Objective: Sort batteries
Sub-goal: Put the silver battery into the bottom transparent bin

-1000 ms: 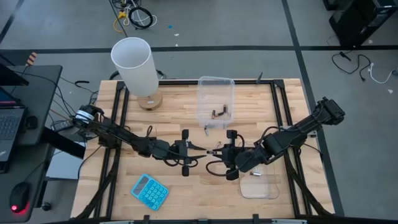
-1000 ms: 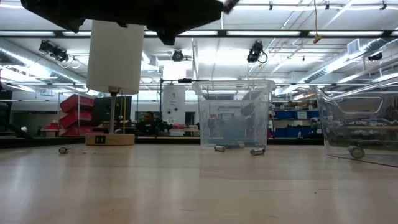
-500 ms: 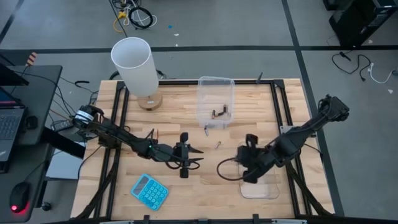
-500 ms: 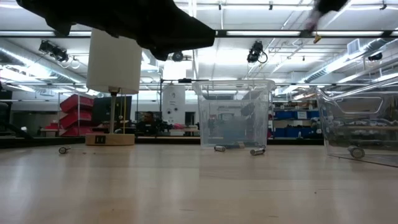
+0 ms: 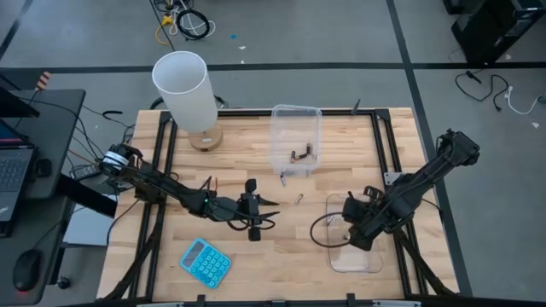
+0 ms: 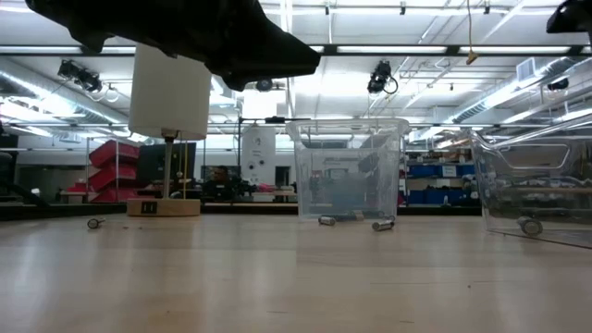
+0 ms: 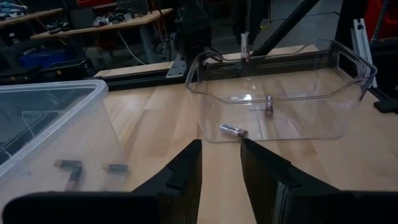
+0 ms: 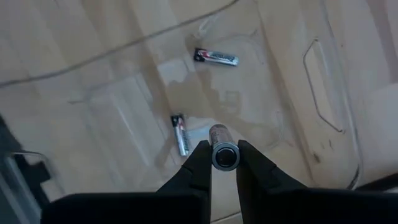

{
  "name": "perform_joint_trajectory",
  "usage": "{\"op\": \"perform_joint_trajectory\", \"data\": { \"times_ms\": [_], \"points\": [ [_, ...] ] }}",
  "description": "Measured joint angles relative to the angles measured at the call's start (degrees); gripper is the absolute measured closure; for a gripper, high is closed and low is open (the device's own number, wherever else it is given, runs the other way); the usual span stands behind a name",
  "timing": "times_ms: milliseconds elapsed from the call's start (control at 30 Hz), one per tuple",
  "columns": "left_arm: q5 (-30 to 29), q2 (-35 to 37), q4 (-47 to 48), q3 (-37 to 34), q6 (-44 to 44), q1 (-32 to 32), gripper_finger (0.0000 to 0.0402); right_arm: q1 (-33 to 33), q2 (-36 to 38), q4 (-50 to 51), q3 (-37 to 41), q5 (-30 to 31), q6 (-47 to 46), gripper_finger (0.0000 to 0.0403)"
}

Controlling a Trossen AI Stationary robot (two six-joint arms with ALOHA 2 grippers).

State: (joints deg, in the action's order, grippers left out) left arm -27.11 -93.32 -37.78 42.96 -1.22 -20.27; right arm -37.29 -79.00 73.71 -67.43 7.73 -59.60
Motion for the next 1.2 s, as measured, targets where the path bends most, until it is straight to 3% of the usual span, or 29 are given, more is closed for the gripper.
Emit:
{"op": "perform_joint_trajectory", "data": {
  "times_ms": [733, 1200],
  "points": [
    [0.0, 0.0, 0.1, 0.0, 0.1, -0.1, 0.0289, -0.1, -0.1, -20.9, 19.1, 0.0, 0.8, 0.0364],
    [0.1, 0.0, 0.1, 0.0, 0.0, -0.1, 0.0289, -0.1, -0.1, -21.6, 21.0, -0.3, 1.3, 0.0333]
  ]
}}
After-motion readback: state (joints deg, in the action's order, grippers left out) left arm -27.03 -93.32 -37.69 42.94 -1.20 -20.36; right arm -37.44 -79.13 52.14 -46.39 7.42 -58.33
